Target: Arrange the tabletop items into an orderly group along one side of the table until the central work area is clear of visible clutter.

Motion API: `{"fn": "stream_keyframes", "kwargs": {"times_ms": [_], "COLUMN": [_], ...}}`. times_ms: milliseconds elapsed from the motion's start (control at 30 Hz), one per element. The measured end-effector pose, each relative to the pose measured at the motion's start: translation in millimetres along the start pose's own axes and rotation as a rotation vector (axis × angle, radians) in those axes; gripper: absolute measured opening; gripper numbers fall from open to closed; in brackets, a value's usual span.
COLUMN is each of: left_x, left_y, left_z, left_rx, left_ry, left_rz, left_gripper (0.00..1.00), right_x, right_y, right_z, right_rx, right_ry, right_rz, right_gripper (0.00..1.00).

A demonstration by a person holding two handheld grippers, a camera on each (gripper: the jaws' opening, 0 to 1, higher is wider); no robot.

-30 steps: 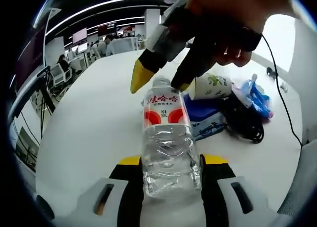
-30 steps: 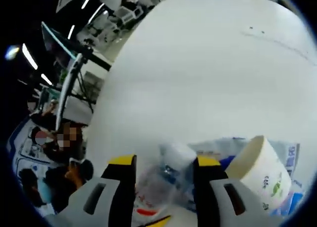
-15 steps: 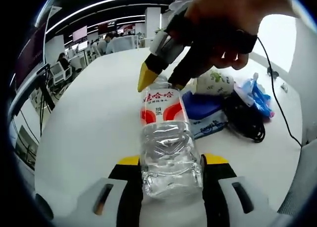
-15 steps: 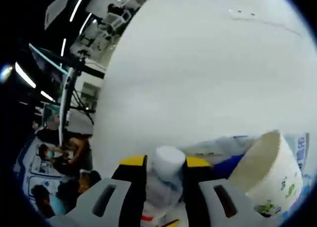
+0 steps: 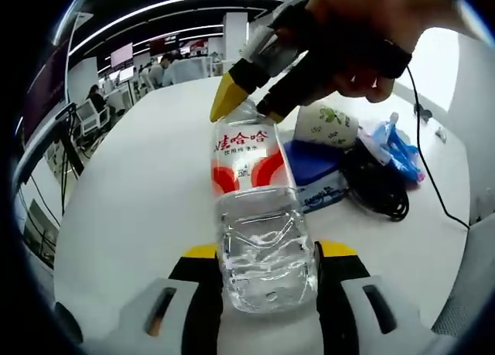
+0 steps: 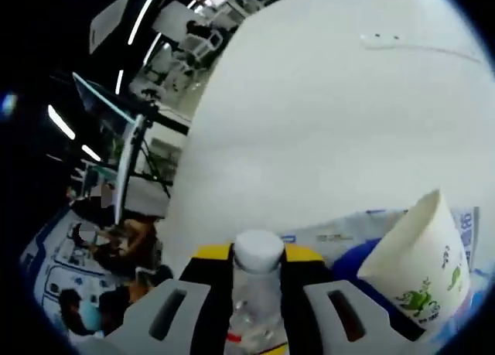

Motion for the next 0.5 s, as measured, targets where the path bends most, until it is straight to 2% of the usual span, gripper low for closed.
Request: {"fn": "stream_keyframes", "kwargs": {"times_ms": [200, 300, 367, 500], "left_x": [-1.3, -2.1, -2.7, -4.5], "left_y": [-1.1, -0.9, -0.4, 0.7], "left_z": [4, 7, 9, 15], "left_rx": [-0.006, -0.003, -0.005, -0.017], "left_ry": [0.002, -0.002, 0.0, 0.008], "left_rz": [0.004, 0.001, 0.017, 0.038], "left_gripper": [0.45, 0.45, 0.45, 0.46], "right_x": [21, 31, 41, 54], "right_y": [2.8, 9.9, 17.4, 30.3], "right_z": [12, 20, 27, 37], "right_rx": [-0.099, -0.145, -0.19, -0.234], "right_ry": [-0.044, -0.05, -0.063, -0.062], "right_rz": [0.176, 0.25, 0.343, 0.46], "right_gripper": [0.19, 0.19, 0.19, 0.19]}}
Point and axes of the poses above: the point that each gripper's makers call its tool centre point, and the gripper's own axes: z roughly backward along the fingers, x roughly to its left, y roughly out of its underside, the point moved 7 cm from there along z, roughly backward along the fingers, and after that the axes turned 1 degree about y, right-handed, at the moved point
